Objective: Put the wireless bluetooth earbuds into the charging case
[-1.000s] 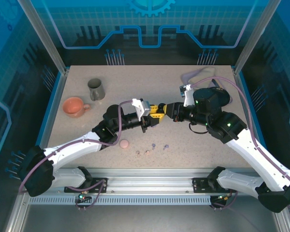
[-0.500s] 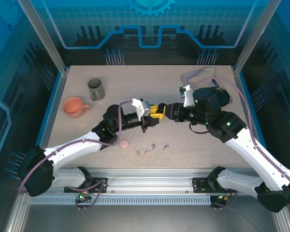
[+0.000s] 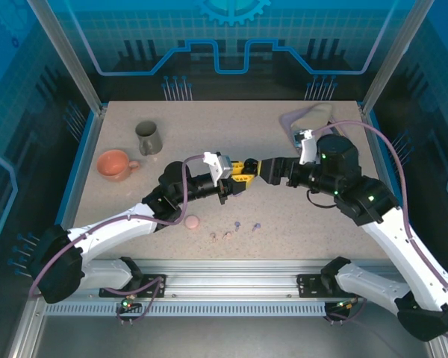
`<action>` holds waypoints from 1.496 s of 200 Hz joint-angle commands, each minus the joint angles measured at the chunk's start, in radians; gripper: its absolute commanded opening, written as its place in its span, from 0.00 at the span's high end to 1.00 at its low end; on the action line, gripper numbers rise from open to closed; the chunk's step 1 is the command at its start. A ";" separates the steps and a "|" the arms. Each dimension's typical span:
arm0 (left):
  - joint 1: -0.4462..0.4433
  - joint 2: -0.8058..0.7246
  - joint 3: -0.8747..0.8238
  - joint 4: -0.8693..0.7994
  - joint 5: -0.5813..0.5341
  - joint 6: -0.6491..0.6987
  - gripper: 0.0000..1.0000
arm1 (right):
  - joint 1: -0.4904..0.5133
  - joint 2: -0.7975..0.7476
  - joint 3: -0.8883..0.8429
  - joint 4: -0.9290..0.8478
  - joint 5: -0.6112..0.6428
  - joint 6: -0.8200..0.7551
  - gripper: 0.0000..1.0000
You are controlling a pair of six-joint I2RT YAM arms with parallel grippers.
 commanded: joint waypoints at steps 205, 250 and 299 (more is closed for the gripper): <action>0.111 -0.014 0.032 0.188 0.108 -0.160 1.00 | -0.169 0.409 0.249 0.096 -0.940 -0.409 0.10; 0.110 -0.012 0.030 0.182 0.092 -0.159 1.00 | -0.168 0.403 0.264 0.069 -0.939 -0.426 0.28; 0.110 -0.015 0.028 0.171 0.088 -0.155 1.00 | -0.183 0.389 0.270 0.033 -0.922 -0.460 0.35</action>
